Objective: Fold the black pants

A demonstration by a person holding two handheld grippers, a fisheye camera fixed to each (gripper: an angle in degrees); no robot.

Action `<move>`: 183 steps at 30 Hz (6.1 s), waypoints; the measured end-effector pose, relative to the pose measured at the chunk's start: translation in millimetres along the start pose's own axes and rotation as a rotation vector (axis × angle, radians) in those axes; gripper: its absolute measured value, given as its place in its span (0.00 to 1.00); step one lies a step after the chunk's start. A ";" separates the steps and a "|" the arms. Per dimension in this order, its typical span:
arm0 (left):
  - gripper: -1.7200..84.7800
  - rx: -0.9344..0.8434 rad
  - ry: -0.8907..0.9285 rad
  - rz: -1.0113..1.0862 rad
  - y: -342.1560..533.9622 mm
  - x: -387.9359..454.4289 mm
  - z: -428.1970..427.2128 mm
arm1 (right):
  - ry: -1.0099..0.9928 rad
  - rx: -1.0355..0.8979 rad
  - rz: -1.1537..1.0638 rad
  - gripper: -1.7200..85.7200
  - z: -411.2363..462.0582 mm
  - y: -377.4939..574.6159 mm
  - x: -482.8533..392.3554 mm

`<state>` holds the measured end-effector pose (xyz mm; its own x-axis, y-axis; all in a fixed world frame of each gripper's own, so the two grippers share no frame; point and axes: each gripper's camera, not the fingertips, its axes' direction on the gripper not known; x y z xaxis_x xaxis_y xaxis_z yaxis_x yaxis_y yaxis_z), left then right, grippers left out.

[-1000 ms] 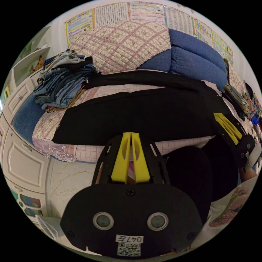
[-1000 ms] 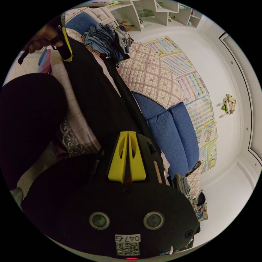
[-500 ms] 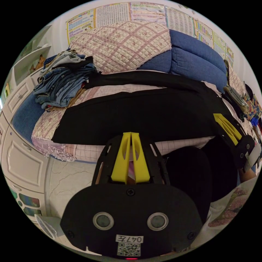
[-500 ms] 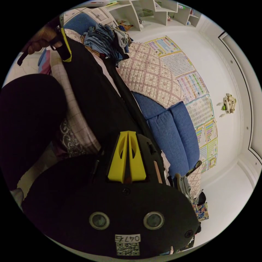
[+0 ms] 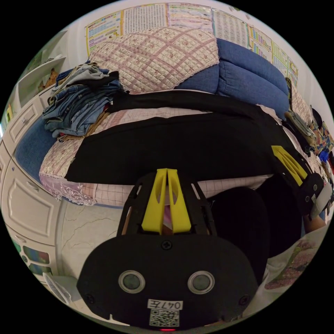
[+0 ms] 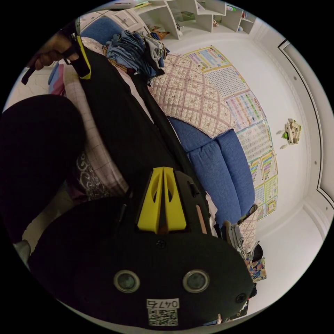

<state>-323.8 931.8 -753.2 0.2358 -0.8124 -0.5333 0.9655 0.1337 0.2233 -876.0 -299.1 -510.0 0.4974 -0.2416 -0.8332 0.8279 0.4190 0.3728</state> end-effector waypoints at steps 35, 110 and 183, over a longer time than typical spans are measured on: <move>0.01 -0.002 -0.033 -0.062 -9.1 -2.9 -91.3 | -0.009 0.000 0.010 0.01 -22.9 16.2 -83.4; 0.01 0.026 -0.406 -0.403 -85.1 -106.1 -235.0 | -0.412 -0.461 0.994 0.01 310.0 829.9 -327.6; 0.01 0.089 -0.005 -0.050 -224.1 243.0 -236.0 | -0.678 -0.270 1.006 0.06 836.4 869.5 -524.9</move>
<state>-456.8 838.5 -1125.4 0.1870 -0.8197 -0.5414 0.9623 0.0422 0.2686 -200.5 -540.0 593.2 0.9800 -0.0786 0.1831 -0.0384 0.8272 0.5605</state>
